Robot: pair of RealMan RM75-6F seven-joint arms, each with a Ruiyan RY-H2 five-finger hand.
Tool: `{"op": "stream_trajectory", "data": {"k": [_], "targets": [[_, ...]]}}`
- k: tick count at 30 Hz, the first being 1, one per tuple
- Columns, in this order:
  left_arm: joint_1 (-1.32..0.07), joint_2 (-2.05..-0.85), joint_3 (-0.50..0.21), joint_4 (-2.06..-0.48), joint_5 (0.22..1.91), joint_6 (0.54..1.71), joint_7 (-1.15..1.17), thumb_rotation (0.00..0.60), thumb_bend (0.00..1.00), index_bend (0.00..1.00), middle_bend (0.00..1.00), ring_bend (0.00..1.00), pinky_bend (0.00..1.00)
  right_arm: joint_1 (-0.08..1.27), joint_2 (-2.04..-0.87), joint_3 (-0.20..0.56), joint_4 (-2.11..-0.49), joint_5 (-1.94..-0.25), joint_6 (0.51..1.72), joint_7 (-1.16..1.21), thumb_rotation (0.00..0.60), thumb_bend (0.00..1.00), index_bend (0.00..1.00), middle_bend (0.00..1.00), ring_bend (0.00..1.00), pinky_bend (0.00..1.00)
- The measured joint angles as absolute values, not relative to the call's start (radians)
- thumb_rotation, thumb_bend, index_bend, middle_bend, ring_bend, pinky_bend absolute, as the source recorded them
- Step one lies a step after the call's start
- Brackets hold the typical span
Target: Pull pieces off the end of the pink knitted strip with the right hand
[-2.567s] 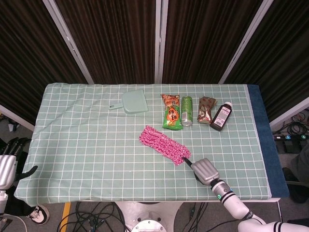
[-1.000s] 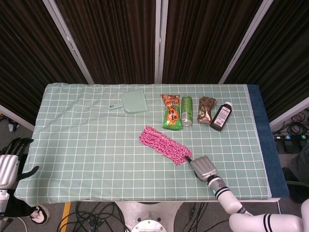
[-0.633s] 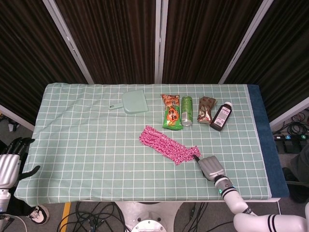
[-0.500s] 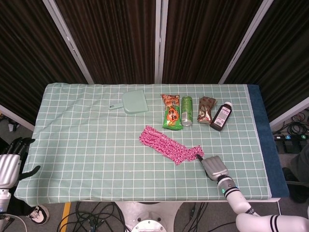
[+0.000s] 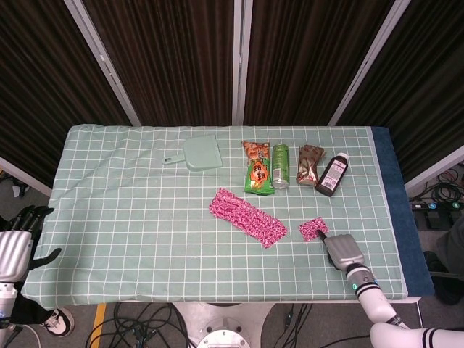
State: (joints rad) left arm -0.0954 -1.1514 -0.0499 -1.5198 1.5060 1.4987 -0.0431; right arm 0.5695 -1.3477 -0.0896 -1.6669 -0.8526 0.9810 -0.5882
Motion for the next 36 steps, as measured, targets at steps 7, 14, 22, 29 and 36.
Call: {"op": "stream_trajectory", "data": {"k": [7,14,22,29,36], "targets": [[-0.097,-1.151,-0.051,-1.525,1.507,1.498,-0.036,0.6,0.15,0.17,0.15,0.1,0.27,0.561,-1.322,-0.075,-1.684,-0.882,0.991,-0.557,0.6,1.0,0.14,0.98,0.94,0.88],[-0.098,-1.147,-0.053,-1.532,1.507,1.503,-0.033,0.6,0.15,0.17,0.15,0.1,0.27,0.59,-1.347,-0.038,-1.719,-0.949,0.991,-0.556,0.6,1.0,0.14,0.98,0.94,0.88],[-0.093,-1.142,-0.053,-1.529,1.504,1.508,-0.044,0.6,0.15,0.17,0.15,0.1,0.27,0.635,-1.422,-0.028,-1.726,-0.916,0.949,-0.613,0.6,1.0,0.14,0.98,0.94,0.88],[-0.09,-1.144,-0.052,-1.517,1.503,1.508,-0.057,0.6,0.15,0.17,0.15,0.1,0.27,0.665,-1.452,-0.019,-1.711,-0.861,0.932,-0.639,0.6,1.0,0.14,0.98,0.94,0.88],[-0.086,-1.143,-0.052,-1.508,1.499,1.511,-0.067,0.6,0.15,0.17,0.15,0.1,0.27,0.69,-1.47,-0.025,-1.705,-0.812,0.928,-0.671,0.6,1.0,0.14,0.98,0.94,0.88]]}}
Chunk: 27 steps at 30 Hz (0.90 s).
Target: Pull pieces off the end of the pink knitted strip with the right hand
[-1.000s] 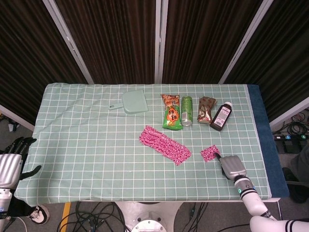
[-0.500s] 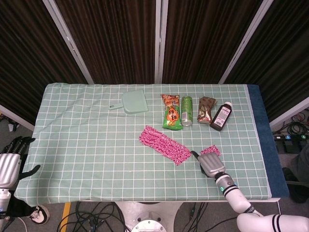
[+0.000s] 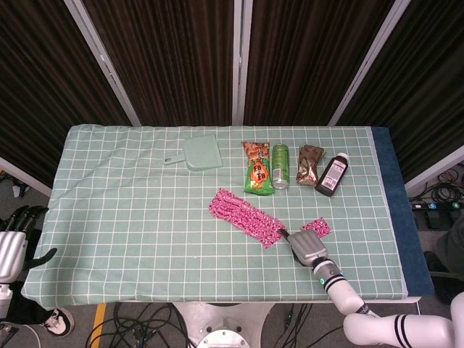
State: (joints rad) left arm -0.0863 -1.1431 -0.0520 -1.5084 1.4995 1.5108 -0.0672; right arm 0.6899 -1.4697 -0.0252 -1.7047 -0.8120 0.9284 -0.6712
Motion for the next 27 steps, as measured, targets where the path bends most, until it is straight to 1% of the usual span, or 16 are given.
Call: {"op": "stream_trajectory", "data": {"k": [14,23,27], "targets": [[-0.086,-1.14,-0.054,-1.517,1.501,1.514,-0.061,0.6,0.15,0.17,0.15,0.1,0.27,0.696,-1.47,-0.069,-1.736,-0.827,0.947,-0.691,0.6,1.0,0.14,0.98,0.94,0.88],[-0.077,-1.132,-0.06,-1.519,1.494,1.531,-0.068,0.6,0.15,0.17,0.15,0.1,0.27,0.673,-1.467,-0.12,-1.79,-0.905,0.983,-0.7,0.6,1.0,0.15,0.98,0.94,0.88],[-0.075,-1.127,-0.061,-1.523,1.494,1.534,-0.068,0.6,0.15,0.17,0.15,0.1,0.27,0.667,-1.476,-0.139,-1.801,-0.919,0.977,-0.706,0.6,1.0,0.15,0.98,0.94,0.88]]}}
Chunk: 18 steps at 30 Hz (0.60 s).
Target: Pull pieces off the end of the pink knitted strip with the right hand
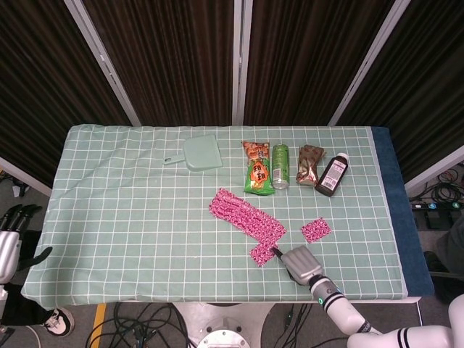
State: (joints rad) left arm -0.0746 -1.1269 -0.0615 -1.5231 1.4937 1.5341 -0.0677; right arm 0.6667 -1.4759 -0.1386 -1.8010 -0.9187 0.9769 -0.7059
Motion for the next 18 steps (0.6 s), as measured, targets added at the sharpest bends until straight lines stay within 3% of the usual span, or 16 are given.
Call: {"op": "stream_trajectory", "data": {"k": [18], "targets": [[-0.061,-1.116,-0.073,-1.513,1.478,1.551,-0.092,0.6,0.15,0.17,0.15,0.1,0.27,0.696,-1.522,-0.111,-1.84,-0.956,0.958,-0.717,0.6,1.0,0.17,0.98,0.94,0.88]]}}
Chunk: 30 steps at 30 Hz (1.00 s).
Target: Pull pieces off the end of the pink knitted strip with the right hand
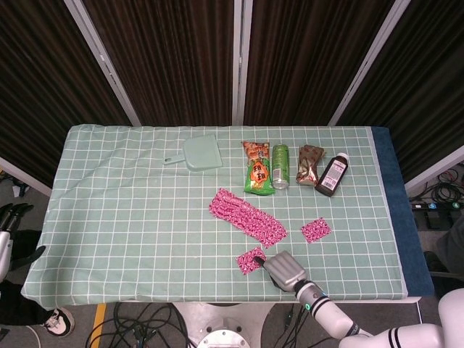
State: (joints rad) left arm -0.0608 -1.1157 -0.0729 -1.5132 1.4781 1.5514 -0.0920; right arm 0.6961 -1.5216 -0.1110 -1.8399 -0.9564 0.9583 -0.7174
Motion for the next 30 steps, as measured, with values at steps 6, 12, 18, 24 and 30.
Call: {"op": "stream_trajectory", "data": {"k": [6,12,18,24,30], "targets": [[-0.058,-1.112,-0.075,-1.511,1.477,1.555,-0.098,0.6,0.15,0.17,0.15,0.1,0.27,0.699,-1.515,-0.099,-1.859,-0.975,0.975,-0.711,0.6,1.0,0.18,0.98,0.94,0.88],[-0.058,-1.115,-0.075,-1.51,1.479,1.553,-0.097,0.6,0.15,0.17,0.15,0.1,0.27,0.677,-1.462,-0.085,-1.883,-1.028,1.047,-0.685,0.6,1.0,0.19,0.98,0.94,0.88],[-0.062,-1.123,-0.072,-1.511,1.483,1.545,-0.086,0.6,0.15,0.17,0.15,0.1,0.27,0.614,-1.407,-0.069,-1.863,-1.18,1.206,-0.624,0.6,1.0,0.21,0.98,0.94,0.88],[-0.066,-1.131,-0.071,-1.517,1.488,1.542,-0.068,0.6,0.15,0.17,0.15,0.1,0.27,0.514,-1.348,-0.053,-1.758,-1.363,1.416,-0.451,0.6,0.51,0.24,0.66,0.62,0.68],[-0.071,-1.137,-0.068,-1.532,1.497,1.541,-0.043,0.6,0.15,0.17,0.15,0.1,0.27,0.389,-1.238,-0.057,-1.625,-1.443,1.55,-0.287,0.6,0.17,0.08,0.15,0.05,0.16]]}}
